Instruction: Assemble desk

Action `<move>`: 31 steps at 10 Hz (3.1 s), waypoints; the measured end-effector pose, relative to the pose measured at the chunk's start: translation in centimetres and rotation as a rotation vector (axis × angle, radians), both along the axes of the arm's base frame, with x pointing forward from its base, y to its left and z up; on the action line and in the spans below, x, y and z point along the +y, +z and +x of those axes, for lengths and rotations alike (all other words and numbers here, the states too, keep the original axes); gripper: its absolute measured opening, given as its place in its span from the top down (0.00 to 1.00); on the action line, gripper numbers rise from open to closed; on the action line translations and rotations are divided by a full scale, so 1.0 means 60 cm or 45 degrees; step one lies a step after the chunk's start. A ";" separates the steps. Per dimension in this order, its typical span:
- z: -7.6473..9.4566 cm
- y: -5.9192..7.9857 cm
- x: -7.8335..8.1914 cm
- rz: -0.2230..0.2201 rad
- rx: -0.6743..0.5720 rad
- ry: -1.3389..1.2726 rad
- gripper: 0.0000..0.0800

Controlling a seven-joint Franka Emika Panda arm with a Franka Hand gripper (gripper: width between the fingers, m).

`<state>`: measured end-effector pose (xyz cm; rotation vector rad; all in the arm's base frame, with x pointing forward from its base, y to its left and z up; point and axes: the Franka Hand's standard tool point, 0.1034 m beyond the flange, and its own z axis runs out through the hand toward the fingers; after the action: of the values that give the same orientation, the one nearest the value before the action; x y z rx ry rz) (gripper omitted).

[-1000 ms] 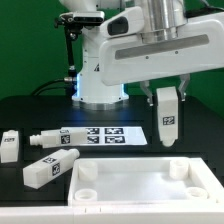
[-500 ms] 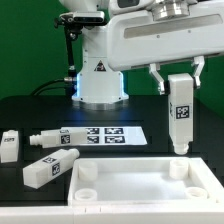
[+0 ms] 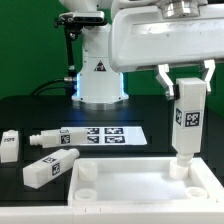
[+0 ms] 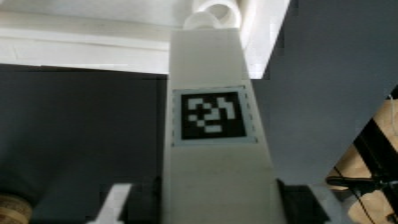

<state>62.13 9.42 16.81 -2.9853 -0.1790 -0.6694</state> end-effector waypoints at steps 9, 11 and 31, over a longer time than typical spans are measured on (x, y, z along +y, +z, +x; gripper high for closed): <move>0.026 -0.042 0.035 0.013 -0.006 0.009 0.64; 0.026 -0.049 0.029 0.011 0.001 0.004 0.64; 0.018 -0.084 0.027 0.019 0.546 -0.077 0.19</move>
Offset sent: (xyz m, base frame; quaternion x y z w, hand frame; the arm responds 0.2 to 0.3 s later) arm 0.0378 0.0133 -0.0034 -0.0894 -0.0264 -0.0688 0.9933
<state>63.24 11.06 11.76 -3.0398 -0.0551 -0.0229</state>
